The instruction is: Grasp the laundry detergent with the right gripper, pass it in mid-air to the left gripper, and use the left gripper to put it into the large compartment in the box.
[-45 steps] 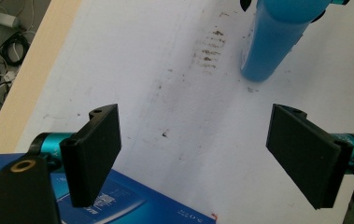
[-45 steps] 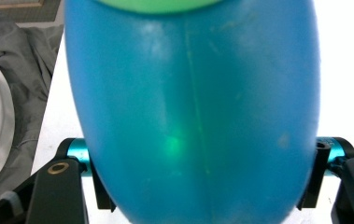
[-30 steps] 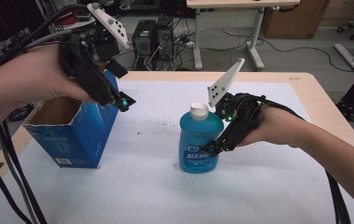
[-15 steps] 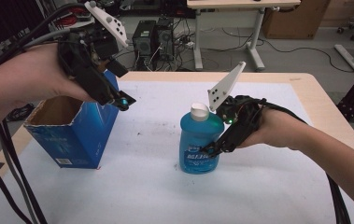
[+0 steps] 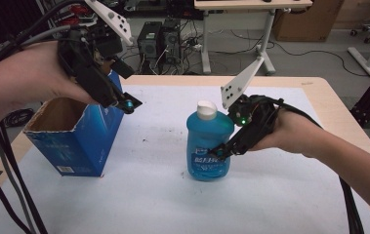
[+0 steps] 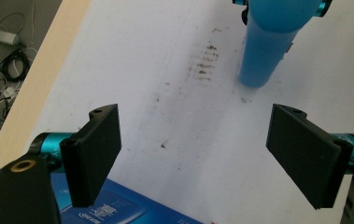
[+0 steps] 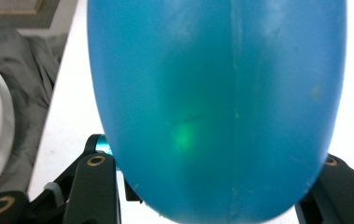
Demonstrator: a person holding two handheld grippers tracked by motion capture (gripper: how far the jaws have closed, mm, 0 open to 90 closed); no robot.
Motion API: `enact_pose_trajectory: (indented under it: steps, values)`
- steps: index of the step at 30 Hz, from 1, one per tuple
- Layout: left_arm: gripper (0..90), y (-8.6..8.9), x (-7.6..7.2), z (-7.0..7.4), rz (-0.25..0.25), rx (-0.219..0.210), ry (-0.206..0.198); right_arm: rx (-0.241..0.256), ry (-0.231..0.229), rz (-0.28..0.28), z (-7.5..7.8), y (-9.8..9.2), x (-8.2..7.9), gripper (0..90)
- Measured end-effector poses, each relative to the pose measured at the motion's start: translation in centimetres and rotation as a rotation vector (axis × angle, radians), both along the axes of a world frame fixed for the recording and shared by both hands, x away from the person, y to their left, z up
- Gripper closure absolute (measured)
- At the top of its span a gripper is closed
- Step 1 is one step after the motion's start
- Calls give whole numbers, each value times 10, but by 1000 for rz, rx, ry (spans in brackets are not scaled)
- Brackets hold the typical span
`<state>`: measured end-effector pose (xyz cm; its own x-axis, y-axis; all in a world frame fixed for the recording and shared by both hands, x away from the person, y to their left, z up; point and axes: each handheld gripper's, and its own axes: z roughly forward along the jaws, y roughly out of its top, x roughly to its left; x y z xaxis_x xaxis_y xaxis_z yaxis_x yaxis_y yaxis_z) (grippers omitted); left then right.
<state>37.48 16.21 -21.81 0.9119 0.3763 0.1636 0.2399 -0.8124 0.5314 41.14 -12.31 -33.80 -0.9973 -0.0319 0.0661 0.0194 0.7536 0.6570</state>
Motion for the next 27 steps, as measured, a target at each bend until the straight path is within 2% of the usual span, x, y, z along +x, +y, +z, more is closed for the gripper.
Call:
enact_pose_trajectory:
  steps: [7, 16, 20, 24, 27]
  values:
    - [181, -9, -1, 17, -44, -17, -15, 31, -6, -27, 43, -2, 5, 455]
    - [182, -23, -1, 49, -119, -50, -30, 17, -15, -20, 91, 6, 7, 455]
    - [181, -32, 1, 64, -166, -82, -16, 18, -19, -10, 107, 13, 7, 456]
    - [182, -42, 3, 76, -194, -74, -11, 22, -28, 5, 121, 20, 7, 456]
    - [182, -49, 5, 83, -226, -44, -13, 14, -34, 16, 128, 25, 6, 456]
